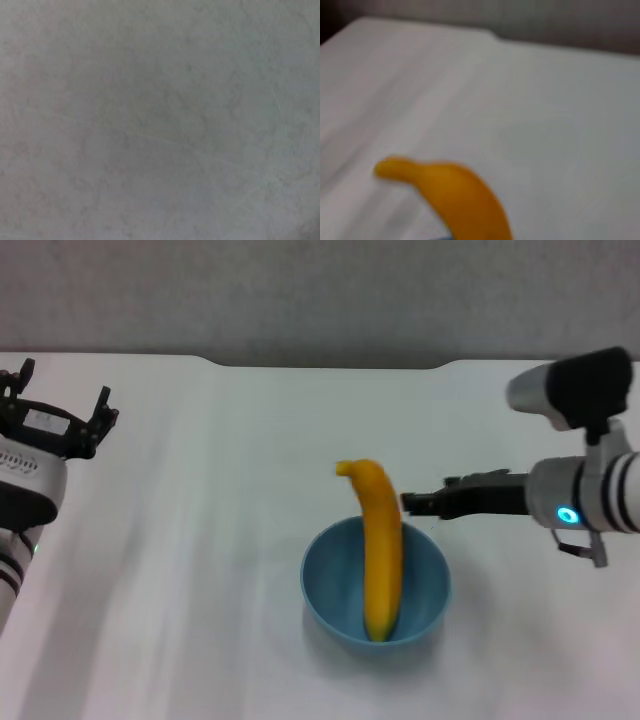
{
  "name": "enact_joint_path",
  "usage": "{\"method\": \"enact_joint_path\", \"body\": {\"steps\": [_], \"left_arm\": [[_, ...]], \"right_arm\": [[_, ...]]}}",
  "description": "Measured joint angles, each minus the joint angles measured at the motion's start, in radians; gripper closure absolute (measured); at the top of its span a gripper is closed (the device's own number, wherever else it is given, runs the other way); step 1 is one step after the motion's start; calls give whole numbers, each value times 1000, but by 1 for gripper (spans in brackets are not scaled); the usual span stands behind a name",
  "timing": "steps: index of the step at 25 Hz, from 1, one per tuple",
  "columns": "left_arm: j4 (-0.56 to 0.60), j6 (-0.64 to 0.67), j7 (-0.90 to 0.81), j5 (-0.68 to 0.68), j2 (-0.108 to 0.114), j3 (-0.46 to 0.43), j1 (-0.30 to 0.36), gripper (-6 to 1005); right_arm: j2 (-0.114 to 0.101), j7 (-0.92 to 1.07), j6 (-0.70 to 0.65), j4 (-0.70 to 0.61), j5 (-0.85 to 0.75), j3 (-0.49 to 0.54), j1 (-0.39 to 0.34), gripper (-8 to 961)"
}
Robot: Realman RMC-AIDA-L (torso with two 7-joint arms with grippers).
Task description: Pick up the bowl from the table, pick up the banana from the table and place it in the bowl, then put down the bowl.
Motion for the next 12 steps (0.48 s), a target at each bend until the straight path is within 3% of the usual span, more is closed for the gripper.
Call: {"method": "enact_joint_path", "body": {"steps": [3, 12], "left_arm": [[6, 12, -10, -1, 0, 16, 2, 105], [15, 13, -85, -1, 2, 19, 8, 105]], "right_arm": [[0, -65, -93, 28, 45, -4, -69, 189], [1, -478, -367, 33, 376, -56, -220, 218]]}}
